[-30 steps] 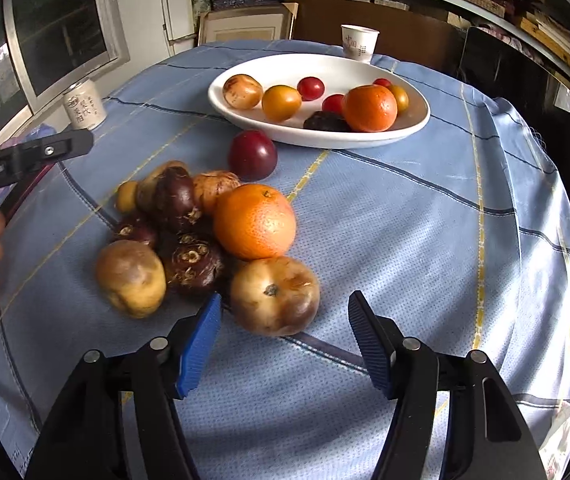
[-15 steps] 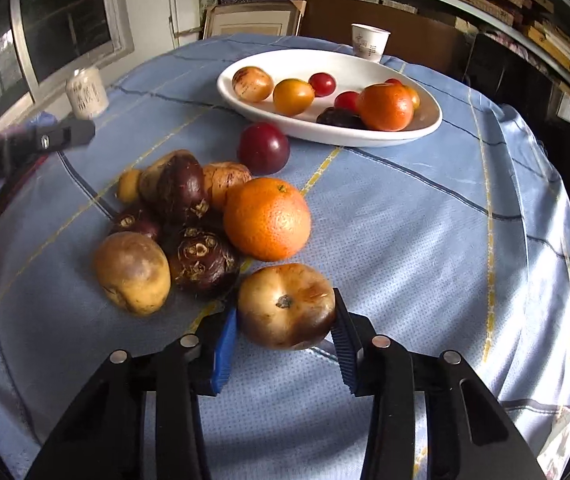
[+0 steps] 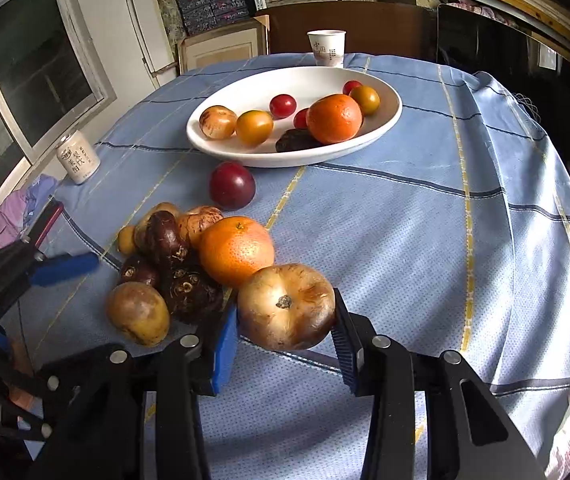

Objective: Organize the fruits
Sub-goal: 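Grasp a brown round fruit with the left tool while the right tool grasps a pale onion-like fruit, then carry both fruits over the white plate and open both tools to drop them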

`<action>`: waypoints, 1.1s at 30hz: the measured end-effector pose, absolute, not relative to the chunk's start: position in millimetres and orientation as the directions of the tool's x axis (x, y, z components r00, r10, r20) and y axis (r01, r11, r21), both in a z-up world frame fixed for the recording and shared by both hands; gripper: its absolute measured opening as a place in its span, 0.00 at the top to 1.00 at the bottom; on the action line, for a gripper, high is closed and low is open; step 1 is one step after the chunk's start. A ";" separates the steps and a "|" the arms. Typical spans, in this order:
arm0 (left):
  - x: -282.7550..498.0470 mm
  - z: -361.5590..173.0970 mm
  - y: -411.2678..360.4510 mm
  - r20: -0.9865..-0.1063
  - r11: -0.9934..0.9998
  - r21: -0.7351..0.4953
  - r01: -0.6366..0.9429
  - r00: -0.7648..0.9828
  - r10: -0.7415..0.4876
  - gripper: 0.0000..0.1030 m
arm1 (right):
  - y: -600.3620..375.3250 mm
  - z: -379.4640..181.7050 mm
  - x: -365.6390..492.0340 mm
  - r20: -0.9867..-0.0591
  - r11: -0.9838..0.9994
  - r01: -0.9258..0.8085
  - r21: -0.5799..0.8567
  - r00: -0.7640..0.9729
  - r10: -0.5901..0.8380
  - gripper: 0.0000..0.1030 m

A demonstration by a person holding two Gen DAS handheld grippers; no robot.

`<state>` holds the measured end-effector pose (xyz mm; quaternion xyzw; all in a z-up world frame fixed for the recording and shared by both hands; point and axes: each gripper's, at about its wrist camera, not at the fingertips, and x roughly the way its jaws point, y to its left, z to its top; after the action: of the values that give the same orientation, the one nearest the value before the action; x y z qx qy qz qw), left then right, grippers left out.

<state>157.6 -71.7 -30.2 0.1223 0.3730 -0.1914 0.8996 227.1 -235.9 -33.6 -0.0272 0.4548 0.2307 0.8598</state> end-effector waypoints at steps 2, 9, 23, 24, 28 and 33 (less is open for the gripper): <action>162.3 -33.6 -70.3 -0.733 0.896 0.052 0.441 0.626 -0.265 0.42 | -234.5 -33.2 226.0 -0.793 0.890 -0.426 0.161 0.480 0.374 0.58; 166.5 -43.1 -90.5 -0.765 0.861 0.081 0.502 0.585 -0.269 0.42 | -233.8 -32.4 225.1 -0.793 0.889 -0.429 0.158 0.481 0.373 0.58; 177.5 -45.5 -90.5 -0.774 0.888 0.098 0.450 0.595 -0.217 0.56 | -233.8 -32.5 225.3 -0.797 0.892 -0.424 0.158 0.478 0.368 0.58; 177.3 -43.5 -87.3 -0.767 0.894 0.086 0.439 0.602 -0.221 0.56 | -234.0 -32.6 225.2 -0.796 0.891 -0.425 0.158 0.479 0.370 0.58; 172.2 -35.5 -76.4 -0.739 0.912 0.042 0.407 0.627 -0.246 0.56 | -234.7 -31.7 224.3 -0.789 0.890 -0.427 0.163 0.484 0.377 0.58; 171.4 -25.7 -65.4 -0.707 0.934 0.010 0.356 0.663 -0.245 0.56 | -231.1 -32.5 220.7 -0.782 0.898 -0.423 0.120 0.517 0.348 0.58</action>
<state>171.4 -65.4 -25.7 0.0739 0.3757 -0.1655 0.9088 220.7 -231.1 -32.5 -0.0425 0.4384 0.2216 0.8700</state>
